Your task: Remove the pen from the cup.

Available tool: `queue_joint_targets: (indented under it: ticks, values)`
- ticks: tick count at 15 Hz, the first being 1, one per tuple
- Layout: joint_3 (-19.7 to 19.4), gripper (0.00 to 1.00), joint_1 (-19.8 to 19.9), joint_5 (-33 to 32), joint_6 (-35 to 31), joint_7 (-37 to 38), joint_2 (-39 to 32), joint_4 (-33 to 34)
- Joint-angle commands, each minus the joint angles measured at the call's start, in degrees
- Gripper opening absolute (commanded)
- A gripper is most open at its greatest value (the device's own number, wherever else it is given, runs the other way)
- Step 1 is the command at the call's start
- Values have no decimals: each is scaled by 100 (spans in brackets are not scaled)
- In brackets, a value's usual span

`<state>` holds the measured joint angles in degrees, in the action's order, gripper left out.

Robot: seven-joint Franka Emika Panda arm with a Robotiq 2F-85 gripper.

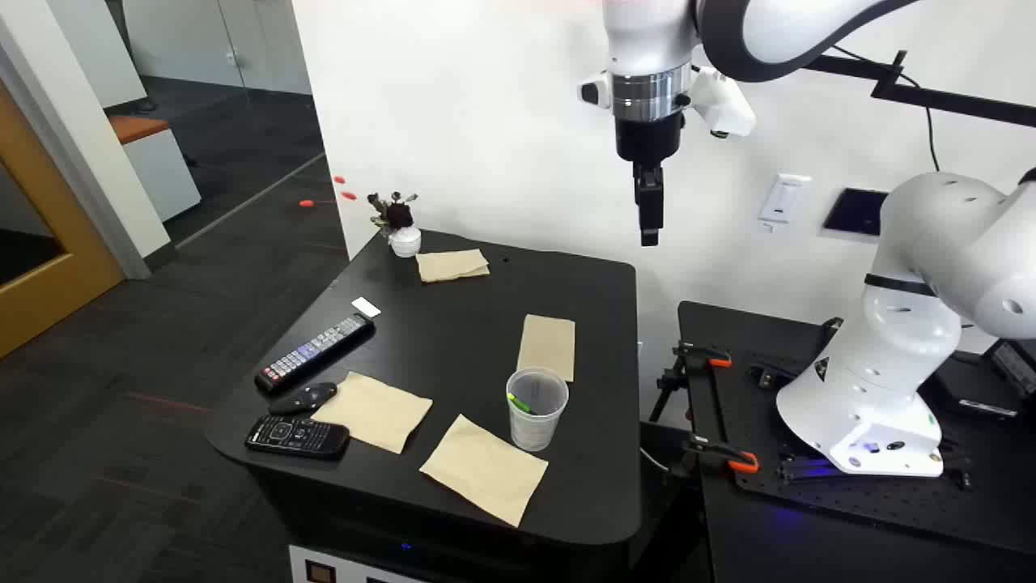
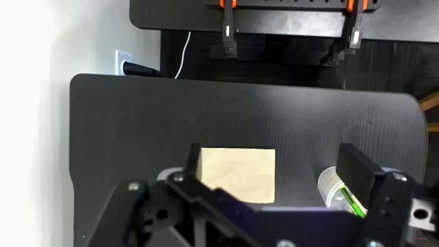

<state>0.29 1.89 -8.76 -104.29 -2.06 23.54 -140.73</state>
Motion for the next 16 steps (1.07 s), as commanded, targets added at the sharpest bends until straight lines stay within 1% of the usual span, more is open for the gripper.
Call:
queue_joint_targets:
  ticks: [1,12,16]
  values:
    - [-35,100,-40,-11,10,13,-2,7]
    - [-35,100,-40,-11,9,13,-2,7]
    - [12,100,-147,16,-475,-12,16,-46]
